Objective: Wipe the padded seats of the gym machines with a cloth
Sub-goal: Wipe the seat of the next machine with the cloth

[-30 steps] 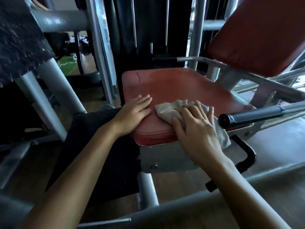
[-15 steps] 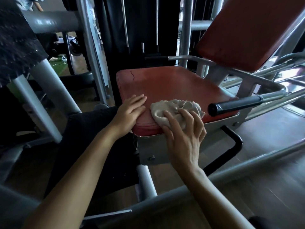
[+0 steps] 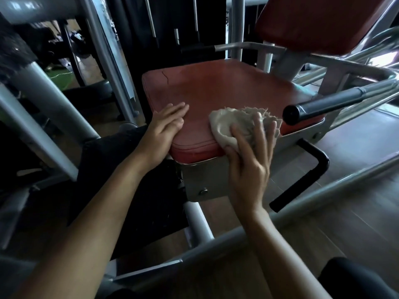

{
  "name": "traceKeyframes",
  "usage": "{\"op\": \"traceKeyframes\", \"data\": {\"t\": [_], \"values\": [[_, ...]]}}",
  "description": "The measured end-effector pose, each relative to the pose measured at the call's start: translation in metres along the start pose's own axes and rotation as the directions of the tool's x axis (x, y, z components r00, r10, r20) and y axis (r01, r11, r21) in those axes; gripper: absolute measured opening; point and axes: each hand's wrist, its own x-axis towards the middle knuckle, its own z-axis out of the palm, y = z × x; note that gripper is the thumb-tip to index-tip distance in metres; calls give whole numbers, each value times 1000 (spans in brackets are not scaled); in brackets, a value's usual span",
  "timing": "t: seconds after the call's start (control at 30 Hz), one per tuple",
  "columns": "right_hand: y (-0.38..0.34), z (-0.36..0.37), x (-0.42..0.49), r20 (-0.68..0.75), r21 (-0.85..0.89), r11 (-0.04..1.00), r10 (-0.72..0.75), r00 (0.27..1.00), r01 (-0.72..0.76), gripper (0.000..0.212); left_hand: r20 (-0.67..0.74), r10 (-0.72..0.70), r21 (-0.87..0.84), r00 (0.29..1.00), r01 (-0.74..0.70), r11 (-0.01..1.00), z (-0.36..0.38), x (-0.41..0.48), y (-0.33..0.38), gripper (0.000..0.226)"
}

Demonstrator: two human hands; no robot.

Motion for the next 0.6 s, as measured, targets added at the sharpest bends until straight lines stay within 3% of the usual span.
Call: {"op": "traceKeyframes", "data": {"t": [0.07,0.23,0.4,0.5,0.6], "values": [[-24,12,-14,-3,32,999,19,1000,-19,34,-10,-6,-20,1000,6,1000,0,0,0,44],[-42,20,-23,36,-23,994,-104,994,105,31,5,9,-20,1000,-9,1000,-4,-2,-2,47],[18,-1,3,-97,-2,999,35,995,-35,31,-14,-23,-44,1000,22,999,-2,-2,0,42],[9,4,-3,-112,55,995,94,989,-88,38,-29,-11,-30,1000,10,999,2,0,-3,42],[-28,16,-26,-20,36,996,-79,997,79,35,-34,14,-39,999,-15,999,1,0,-6,40]]}}
